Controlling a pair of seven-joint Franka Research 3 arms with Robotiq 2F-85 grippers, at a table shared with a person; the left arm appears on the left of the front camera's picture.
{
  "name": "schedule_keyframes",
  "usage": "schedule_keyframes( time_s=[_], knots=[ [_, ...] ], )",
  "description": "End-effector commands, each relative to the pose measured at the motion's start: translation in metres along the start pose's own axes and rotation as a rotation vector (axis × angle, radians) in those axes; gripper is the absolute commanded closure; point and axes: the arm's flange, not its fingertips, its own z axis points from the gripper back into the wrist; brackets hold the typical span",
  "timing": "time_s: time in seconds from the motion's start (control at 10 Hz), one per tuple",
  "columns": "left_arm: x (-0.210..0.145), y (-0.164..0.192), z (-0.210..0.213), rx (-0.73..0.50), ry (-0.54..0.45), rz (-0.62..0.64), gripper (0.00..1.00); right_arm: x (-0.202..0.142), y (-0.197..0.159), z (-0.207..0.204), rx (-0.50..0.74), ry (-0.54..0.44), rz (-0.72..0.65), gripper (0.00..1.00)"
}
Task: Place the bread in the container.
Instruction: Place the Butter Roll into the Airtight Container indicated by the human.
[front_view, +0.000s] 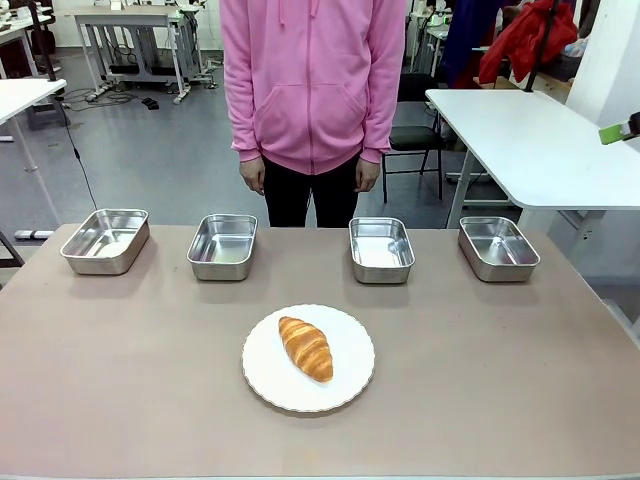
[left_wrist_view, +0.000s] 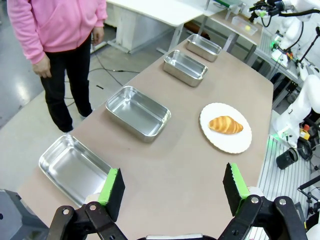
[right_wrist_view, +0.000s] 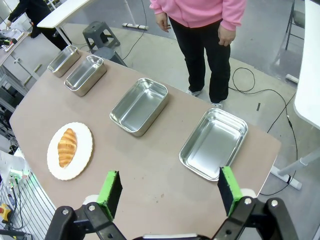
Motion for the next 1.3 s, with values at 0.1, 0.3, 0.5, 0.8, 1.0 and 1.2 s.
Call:
schedule_keyframes(
  time_s=[0.1, 0.3, 0.5, 0.8, 1.0, 1.2],
  knots=[
    [-0.0003, -0.0001, 0.0002, -0.001, -0.001, -0.007, 0.0, 0.0014, -0.0006, 0.0, 0.013, -0.021, 0.006, 0.0],
    [-0.0003, -0.0001, 0.0002, -0.001, -0.001, -0.007, 0.0, 0.0014, -0.0006, 0.0, 0.013, -0.021, 0.006, 0.0],
    [-0.0003, -0.0001, 0.0002, -0.001, -0.001, -0.007, 0.0, 0.0014, -0.0006, 0.0, 0.013, -0.021, 0.006, 0.0],
    [-0.0003, -0.0001, 0.0002, -0.001, -0.001, -0.007, 0.0, 0.0014, -0.0006, 0.0, 0.013, -0.021, 0.006, 0.0],
    [-0.0003, -0.0001, 0.0002, -0.001, -0.001, -0.007, 0.0, 0.0014, -0.0006, 0.0, 0.013, -0.021, 0.006, 0.0],
    [-0.0003, -0.0001, 0.0002, -0.001, -0.001, -0.007, 0.0, 0.0014, -0.0006, 0.0, 0.013, -0.021, 0.006, 0.0]
  ],
)
